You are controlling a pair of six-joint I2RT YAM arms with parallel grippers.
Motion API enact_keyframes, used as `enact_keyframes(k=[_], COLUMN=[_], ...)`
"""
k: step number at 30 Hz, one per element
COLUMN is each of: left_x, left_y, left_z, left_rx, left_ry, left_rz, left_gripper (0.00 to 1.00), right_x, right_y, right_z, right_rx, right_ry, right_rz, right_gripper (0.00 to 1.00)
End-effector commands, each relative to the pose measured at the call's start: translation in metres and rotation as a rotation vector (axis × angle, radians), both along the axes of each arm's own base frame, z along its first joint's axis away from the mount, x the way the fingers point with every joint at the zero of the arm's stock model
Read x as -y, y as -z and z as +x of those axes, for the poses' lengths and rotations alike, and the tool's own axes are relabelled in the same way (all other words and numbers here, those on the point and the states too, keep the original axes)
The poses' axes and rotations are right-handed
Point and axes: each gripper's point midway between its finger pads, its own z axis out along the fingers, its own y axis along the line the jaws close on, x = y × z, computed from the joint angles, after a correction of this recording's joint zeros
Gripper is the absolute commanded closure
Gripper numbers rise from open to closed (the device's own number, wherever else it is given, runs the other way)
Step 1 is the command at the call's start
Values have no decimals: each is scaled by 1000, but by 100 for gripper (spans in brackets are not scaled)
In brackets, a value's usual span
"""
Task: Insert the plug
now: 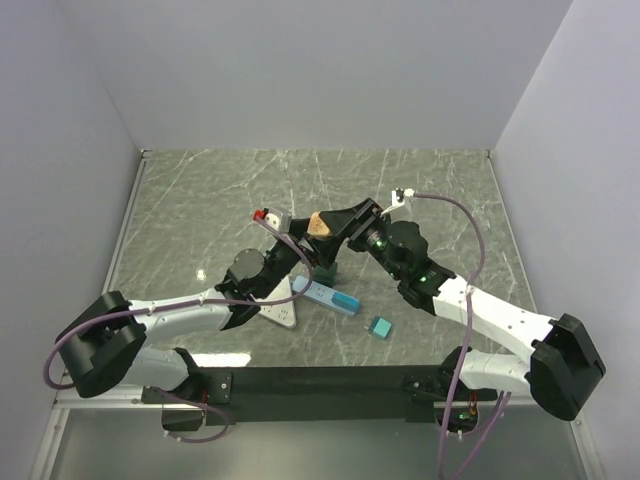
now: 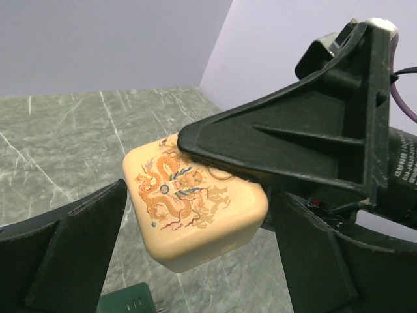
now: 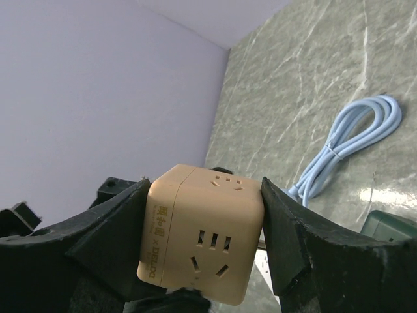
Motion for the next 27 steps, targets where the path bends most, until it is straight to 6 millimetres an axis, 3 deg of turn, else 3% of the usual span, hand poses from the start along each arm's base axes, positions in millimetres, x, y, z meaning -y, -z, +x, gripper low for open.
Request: enact_keyframes(k=[1,4,5,8,11,13,14,16,19,20,21,24,27], left_x=[4,8,10,15,17,19,20,21,21,22,21,19,14], left_y=[-27,-27,-25,-21,-19,-17,-17,-17,-17,-16,-16,-15,-15], left_z=[2,4,4,5,4,2,1,0,-4,-6,-6,-8,-7], left_rx=[46,55,54,58,63,80,84,107,136,141,151,166,170], left_ry=[-11,-7,-2,13,24,35,42,53,74,79,82,97,113], left_rz=[-62,-50,-41,-14,1,24,32,58,95,105,119,143,143], left_gripper=[3,18,30,44,68,78,89,100,100,100,100,100,100], right_x=[6,6,5,7,10,12,13,16,22,24,25,34,42], right_y=[-41,-40,-38,-36,-30,-28,-24,-23,-19,-18,-16,-11,-9], right_z=[-5,-5,-6,-5,-5,-5,-5,-4,-4,-3,-3,-3,-3], right_rx=[90,91,89,90,87,96,93,99,119,119,122,127,131], right_ry=[21,21,15,21,36,38,41,53,73,80,82,116,143], right_rz=[116,112,104,91,65,46,33,19,-29,-45,-58,-91,-118], right_gripper=[100,100,100,100,100,100,100,95,82,74,59,32,17])
